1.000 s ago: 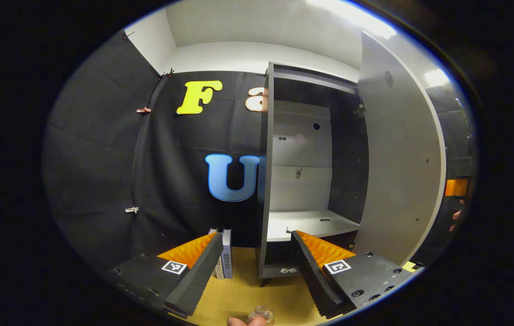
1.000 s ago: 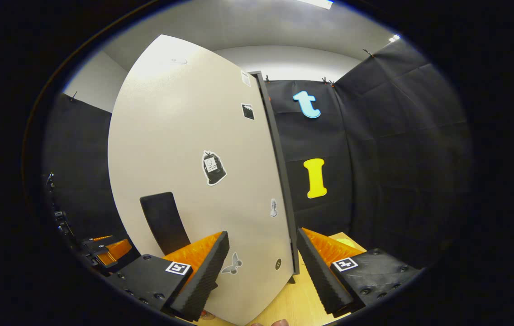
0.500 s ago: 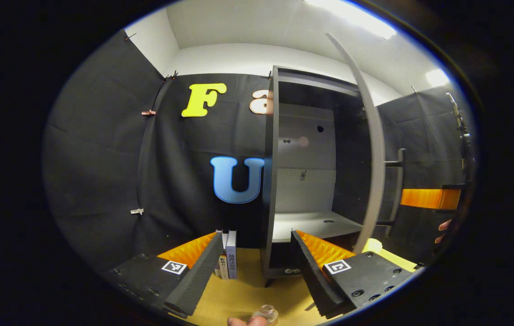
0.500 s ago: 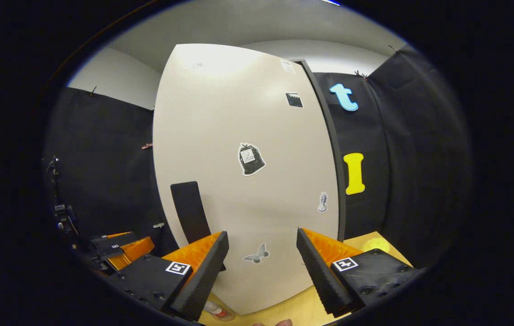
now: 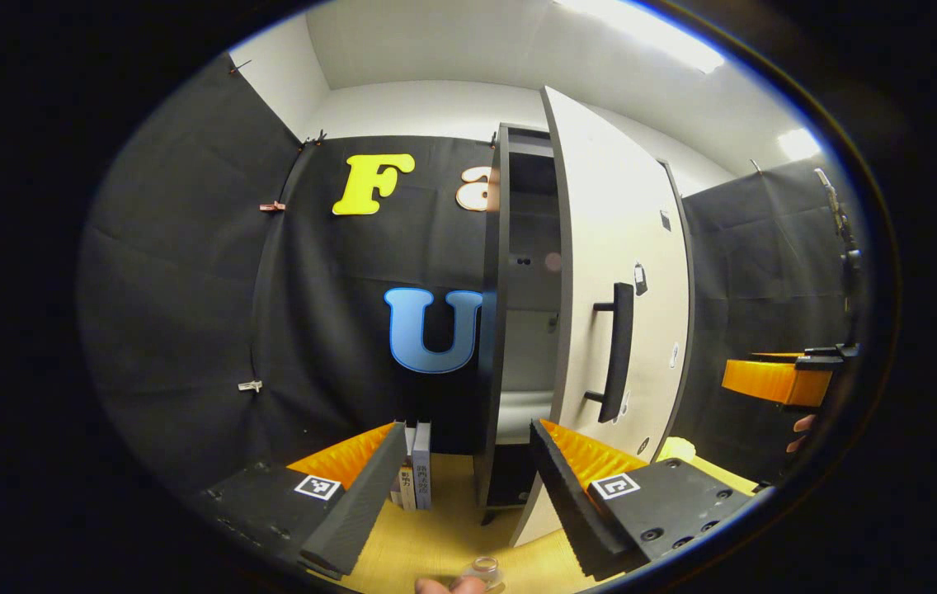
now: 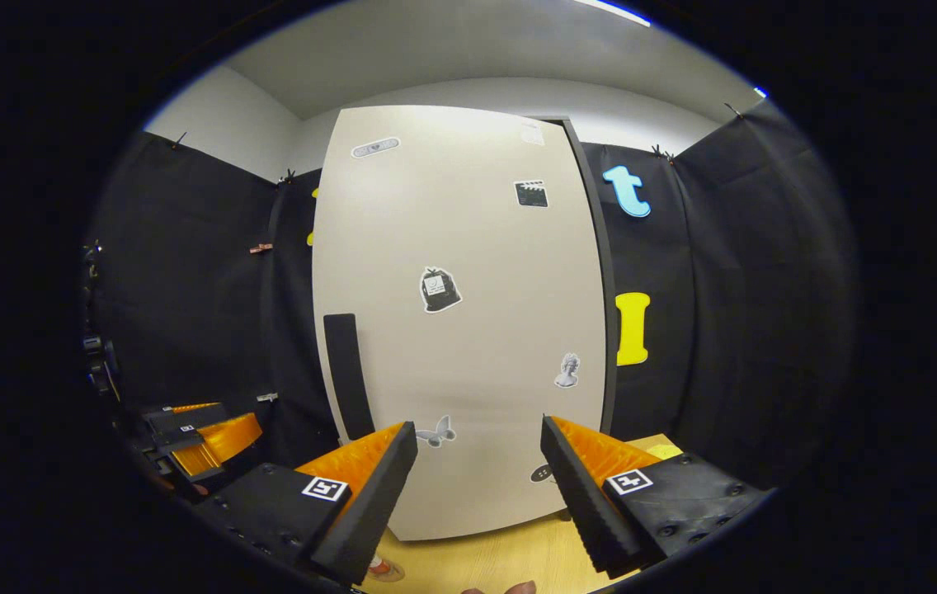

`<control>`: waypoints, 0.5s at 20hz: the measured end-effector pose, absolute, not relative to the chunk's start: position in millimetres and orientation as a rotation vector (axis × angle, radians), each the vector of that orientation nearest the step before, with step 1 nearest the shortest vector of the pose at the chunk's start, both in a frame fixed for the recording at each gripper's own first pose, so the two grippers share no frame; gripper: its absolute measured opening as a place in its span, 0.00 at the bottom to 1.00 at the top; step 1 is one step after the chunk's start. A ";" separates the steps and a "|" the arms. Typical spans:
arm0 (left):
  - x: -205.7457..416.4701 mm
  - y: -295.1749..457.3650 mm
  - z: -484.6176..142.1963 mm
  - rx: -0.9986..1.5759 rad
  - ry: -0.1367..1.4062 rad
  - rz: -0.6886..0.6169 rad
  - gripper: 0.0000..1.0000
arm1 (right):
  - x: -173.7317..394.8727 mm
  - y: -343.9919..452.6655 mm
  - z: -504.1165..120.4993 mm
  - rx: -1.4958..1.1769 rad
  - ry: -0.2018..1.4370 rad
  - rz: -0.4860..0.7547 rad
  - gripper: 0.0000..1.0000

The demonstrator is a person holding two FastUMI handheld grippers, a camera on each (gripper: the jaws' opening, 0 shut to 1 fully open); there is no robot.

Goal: Open the cabinet door with the right hand, grasp the bottle in the cabinet with the left hand and place it on the coaster, then close the cabinet door with the right hand.

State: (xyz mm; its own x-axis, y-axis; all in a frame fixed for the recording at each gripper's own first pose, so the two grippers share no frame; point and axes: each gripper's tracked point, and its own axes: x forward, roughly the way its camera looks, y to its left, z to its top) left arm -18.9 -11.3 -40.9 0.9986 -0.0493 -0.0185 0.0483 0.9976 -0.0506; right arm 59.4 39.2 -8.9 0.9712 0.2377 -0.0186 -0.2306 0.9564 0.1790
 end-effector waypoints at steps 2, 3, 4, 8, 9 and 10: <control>-19.3 -13.7 -40.7 -0.049 0.020 -0.053 0.95 | 60.2 36.8 -7.8 0.163 0.038 0.222 0.98; -19.5 -15.2 -40.7 -0.048 0.021 -0.055 0.94 | 60.5 35.4 -6.6 0.157 0.037 0.213 0.98; -20.0 -15.8 -40.3 -0.047 0.021 -0.056 0.95 | 60.7 33.2 -5.3 0.152 0.034 0.202 0.98; -21.4 -20.8 -38.0 -0.047 0.019 -0.065 0.95 | 61.6 15.7 -5.7 0.124 0.025 0.150 0.98; -21.9 -21.6 -37.2 -0.045 0.017 -0.064 0.95 | 62.1 9.3 -5.8 0.117 0.024 0.137 0.98; -22.3 -21.6 -35.7 -0.040 0.015 -0.064 0.95 | 63.5 5.2 -6.3 0.113 0.024 0.127 0.98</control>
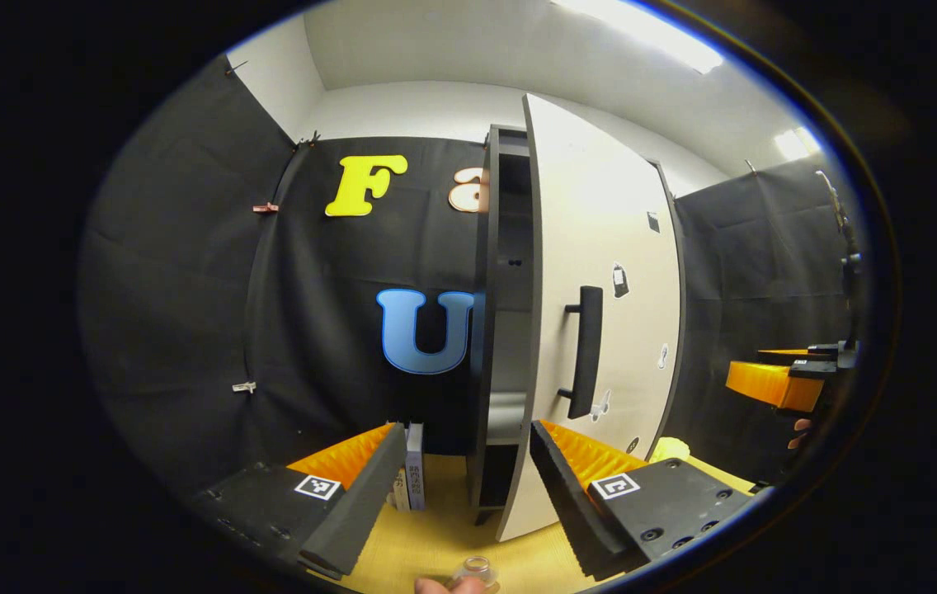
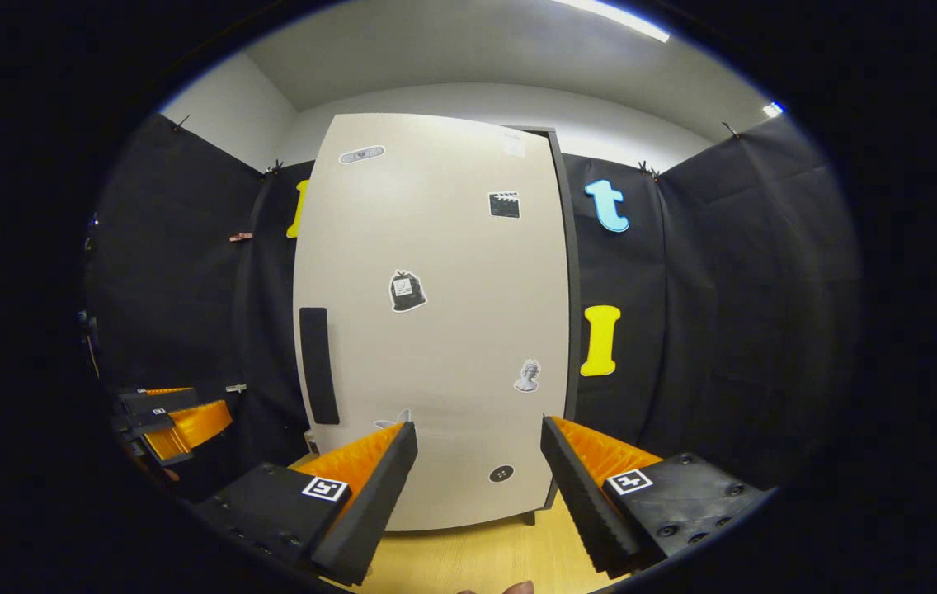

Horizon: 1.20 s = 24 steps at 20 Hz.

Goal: Open the cabinet door with the right hand, grasp the bottle in the cabinet with the left hand and place it on the coaster, then close the cabinet door with the right hand.

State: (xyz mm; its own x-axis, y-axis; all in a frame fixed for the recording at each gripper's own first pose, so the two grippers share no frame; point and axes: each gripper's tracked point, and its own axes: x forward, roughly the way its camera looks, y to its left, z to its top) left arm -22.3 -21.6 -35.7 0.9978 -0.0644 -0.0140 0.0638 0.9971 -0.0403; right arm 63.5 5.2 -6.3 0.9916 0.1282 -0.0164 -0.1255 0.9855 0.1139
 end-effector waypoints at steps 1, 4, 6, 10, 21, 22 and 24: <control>-22.8 -23.1 -35.4 -0.034 0.014 -0.063 0.95 | 64.8 3.4 -7.9 0.110 0.025 0.120 0.98; -24.4 -26.4 -33.6 -0.022 0.012 -0.060 0.95 | 60.2 -1.9 -10.3 0.101 0.026 0.095 0.98; -25.6 -26.4 -34.0 -0.012 0.018 -0.049 0.95 | 56.1 -8.2 -12.4 0.092 0.027 0.076 0.97; -26.8 -29.2 -33.7 -0.003 0.022 -0.038 0.95 | 48.6 -16.4 -18.4 0.075 0.031 0.055 0.98; -28.8 -33.2 -36.3 0.007 0.031 -0.039 0.95 | 43.4 -21.2 -22.2 0.039 0.030 0.048 0.98; -28.6 -33.6 -36.5 0.007 0.033 -0.040 0.95 | 43.5 -21.4 -22.2 0.034 0.031 0.047 0.98; -29.2 -34.2 -35.6 0.008 0.032 -0.041 0.95 | 42.8 -21.7 -23.5 0.032 0.032 0.046 0.98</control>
State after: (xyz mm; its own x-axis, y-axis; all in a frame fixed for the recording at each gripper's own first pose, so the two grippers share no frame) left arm -29.2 -34.2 -35.6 0.9986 -0.0413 -0.0323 0.0416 0.9991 0.0073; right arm 42.8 -21.7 -23.5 0.9984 0.0469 -0.0316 -0.0459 0.9984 0.0328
